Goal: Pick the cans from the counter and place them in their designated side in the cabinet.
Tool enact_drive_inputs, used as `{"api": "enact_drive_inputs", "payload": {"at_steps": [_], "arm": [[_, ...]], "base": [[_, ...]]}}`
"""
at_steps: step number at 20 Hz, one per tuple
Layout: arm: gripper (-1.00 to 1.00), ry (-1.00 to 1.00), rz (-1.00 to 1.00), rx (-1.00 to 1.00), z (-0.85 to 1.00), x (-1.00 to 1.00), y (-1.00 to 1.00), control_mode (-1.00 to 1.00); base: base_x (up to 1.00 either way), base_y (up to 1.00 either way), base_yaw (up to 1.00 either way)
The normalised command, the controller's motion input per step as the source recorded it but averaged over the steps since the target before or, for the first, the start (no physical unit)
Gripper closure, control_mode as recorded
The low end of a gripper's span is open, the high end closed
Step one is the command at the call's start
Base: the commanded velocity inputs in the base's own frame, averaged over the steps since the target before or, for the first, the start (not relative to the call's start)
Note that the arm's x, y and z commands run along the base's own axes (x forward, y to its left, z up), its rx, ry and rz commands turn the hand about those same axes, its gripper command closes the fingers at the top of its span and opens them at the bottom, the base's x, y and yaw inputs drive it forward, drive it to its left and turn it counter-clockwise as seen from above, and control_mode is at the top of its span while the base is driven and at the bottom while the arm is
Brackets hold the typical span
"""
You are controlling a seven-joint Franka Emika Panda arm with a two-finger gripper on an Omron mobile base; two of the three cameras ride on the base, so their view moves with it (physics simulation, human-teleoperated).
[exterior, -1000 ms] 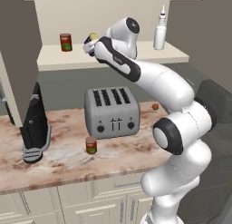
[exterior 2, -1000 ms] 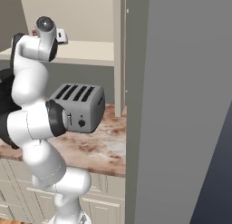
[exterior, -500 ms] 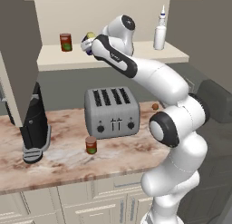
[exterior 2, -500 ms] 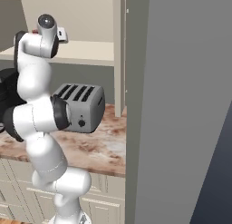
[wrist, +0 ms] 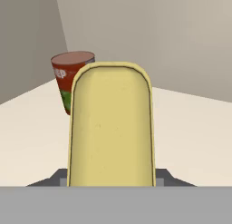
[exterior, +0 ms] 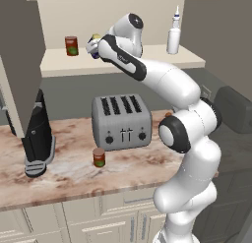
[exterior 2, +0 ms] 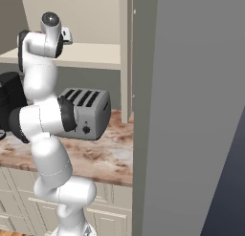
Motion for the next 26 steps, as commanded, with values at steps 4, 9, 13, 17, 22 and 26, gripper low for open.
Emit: {"api": "enact_drive_inputs", "payload": {"at_steps": [4, 9, 13, 17, 22, 26], "arm": [[1.00, 0.03, 0.00, 0.00, -0.17, 0.21, 0.08, -1.00], [-1.00, 0.03, 0.00, 0.00, -0.23, 0.19, 0.16, -1.00], [-1.00, 0.03, 0.00, 0.00, -0.20, 0.20, 0.14, -1.00], [-1.00, 0.01, 0.00, 0.00, -0.13, 0.15, 0.09, -1.00], [-1.00, -0.01, 0.00, 0.00, -0.01, 0.01, 0.00, -1.00], [-1.00, -0.05, 0.01, 0.00, 0.04, 0.00, 0.00, -1.00]], "base": [[0.00, 0.00, 0.00], [0.00, 0.00, 0.00], [0.00, 0.00, 0.00], [0.00, 0.00, 0.00], [0.00, 0.00, 0.00], [0.00, 0.00, 0.00]]}}
